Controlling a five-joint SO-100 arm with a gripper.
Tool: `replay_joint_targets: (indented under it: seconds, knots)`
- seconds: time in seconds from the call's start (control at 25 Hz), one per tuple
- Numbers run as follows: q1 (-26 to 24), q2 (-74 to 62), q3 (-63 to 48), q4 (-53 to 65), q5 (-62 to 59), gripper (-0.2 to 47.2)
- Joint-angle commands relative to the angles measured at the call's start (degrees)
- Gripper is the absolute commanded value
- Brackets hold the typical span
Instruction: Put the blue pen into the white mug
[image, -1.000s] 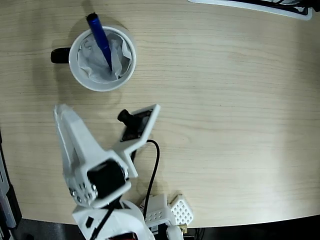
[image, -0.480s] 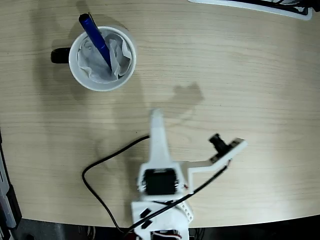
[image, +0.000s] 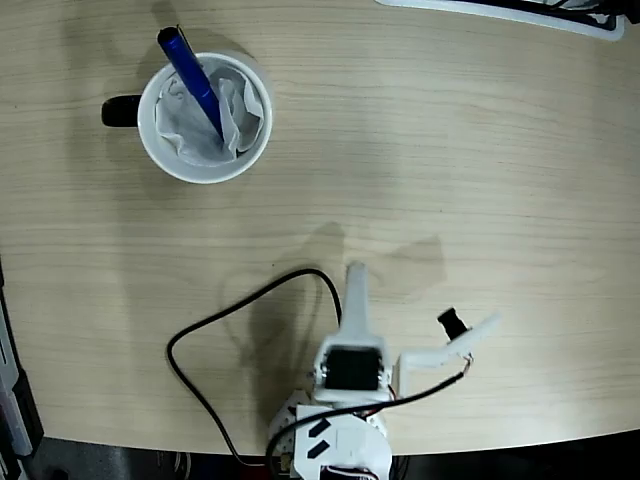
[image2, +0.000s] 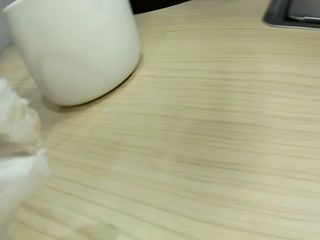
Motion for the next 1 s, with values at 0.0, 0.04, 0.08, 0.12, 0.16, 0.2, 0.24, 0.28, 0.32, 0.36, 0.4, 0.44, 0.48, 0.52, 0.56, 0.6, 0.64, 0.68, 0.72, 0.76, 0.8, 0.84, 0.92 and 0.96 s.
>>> replay_joint_targets:
  seconds: [0.0,0.04,0.08,0.12,0.16,0.2,0.24,0.28,0.32,0.36,0.4,0.44,0.48,0.52,0.56,0.6,0.64,0.68,0.72,0.76,0.8,0.84,0.92,0.96]
  knots:
    - [1.05,6.06,0.79,7.03,0.09,0.0]
    - [1.05,7.73,0.88,9.05,0.35,0.0]
    - [1.05,9.4,1.05,10.81,0.79,0.0]
    - [1.23,10.9,1.23,12.48,1.32,0.0]
    - [1.49,12.3,1.32,14.15,2.02,0.0]
    - [1.85,13.54,1.32,15.82,3.08,0.0]
    - [2.29,14.33,1.32,17.14,4.13,0.0]
    - [2.55,15.03,1.32,18.19,5.1,0.0]
    - [2.81,15.64,1.32,19.16,6.06,0.0]
    - [2.99,16.52,1.32,20.3,6.94,0.0]
    - [3.08,17.4,1.41,21.71,7.65,0.0]
    - [3.08,18.28,1.41,23.2,8.26,0.0]
    - [3.08,19.25,1.41,24.17,8.7,0.0]
    - [3.25,19.6,1.49,24.35,8.79,0.0]
    - [3.34,19.69,1.49,24.35,8.88,0.0]
    - [3.34,19.78,1.49,24.35,8.88,0.0]
    - [3.34,19.86,1.49,24.35,8.88,0.0]
    - [3.25,20.04,1.58,24.43,8.88,0.0]
    - [3.25,20.21,1.58,24.43,8.88,0.0]
    - [3.25,20.39,1.67,24.52,8.88,0.0]
    - [3.25,20.39,1.67,24.52,8.88,0.0]
    - [3.16,20.39,1.67,24.52,8.88,0.0]
    - [3.16,20.39,1.67,24.52,8.88,0.0]
    - [3.16,20.39,1.67,24.52,8.88,0.0]
